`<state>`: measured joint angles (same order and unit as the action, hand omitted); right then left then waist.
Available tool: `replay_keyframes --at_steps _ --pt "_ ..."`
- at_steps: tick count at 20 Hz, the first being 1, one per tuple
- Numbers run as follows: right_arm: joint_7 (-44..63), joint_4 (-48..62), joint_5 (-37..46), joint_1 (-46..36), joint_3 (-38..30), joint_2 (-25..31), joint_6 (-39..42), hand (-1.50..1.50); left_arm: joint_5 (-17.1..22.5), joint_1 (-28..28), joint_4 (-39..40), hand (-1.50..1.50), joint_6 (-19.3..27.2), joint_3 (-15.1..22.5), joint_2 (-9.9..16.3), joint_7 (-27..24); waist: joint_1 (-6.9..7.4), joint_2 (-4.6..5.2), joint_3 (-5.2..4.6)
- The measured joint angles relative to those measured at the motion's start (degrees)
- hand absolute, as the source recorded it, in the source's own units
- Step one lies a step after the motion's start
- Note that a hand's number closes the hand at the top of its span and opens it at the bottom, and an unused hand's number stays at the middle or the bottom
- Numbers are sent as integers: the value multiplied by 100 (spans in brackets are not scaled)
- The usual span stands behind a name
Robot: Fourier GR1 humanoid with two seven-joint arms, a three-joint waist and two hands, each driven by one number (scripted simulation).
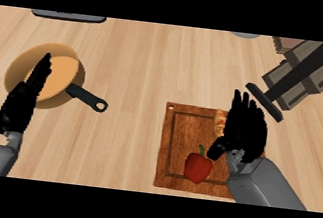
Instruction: Pick the croissant from the cutting board and place it in the tiered basket
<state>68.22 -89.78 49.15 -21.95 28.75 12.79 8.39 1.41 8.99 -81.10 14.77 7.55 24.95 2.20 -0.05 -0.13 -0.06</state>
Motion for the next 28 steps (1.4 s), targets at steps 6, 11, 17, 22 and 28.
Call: replay_keyframes --at_steps 6,11,17,22,28 --pt "-74 142 576 86 4 -328 167 -150 8 113 39 0 -148 -133 24 61 -2 4 2" --pt "-165 299 963 293 -130 -609 213 -150 -22 19 -42 0 -210 -188 2 45 8 -1 -1" --pt "-253 508 1283 374 -465 -940 231 -150 -173 -1 -37 0 -160 -162 -163 43 -1 -8 -8" --pt "-409 741 1482 388 -722 -1106 212 -150 -178 122 86 0 -303 -302 -154 55 0 -13 -15" --pt "-665 1100 1576 393 -1156 -1168 193 -150 -350 54 113 0 -295 -331 -321 -62 8 -20 -20"
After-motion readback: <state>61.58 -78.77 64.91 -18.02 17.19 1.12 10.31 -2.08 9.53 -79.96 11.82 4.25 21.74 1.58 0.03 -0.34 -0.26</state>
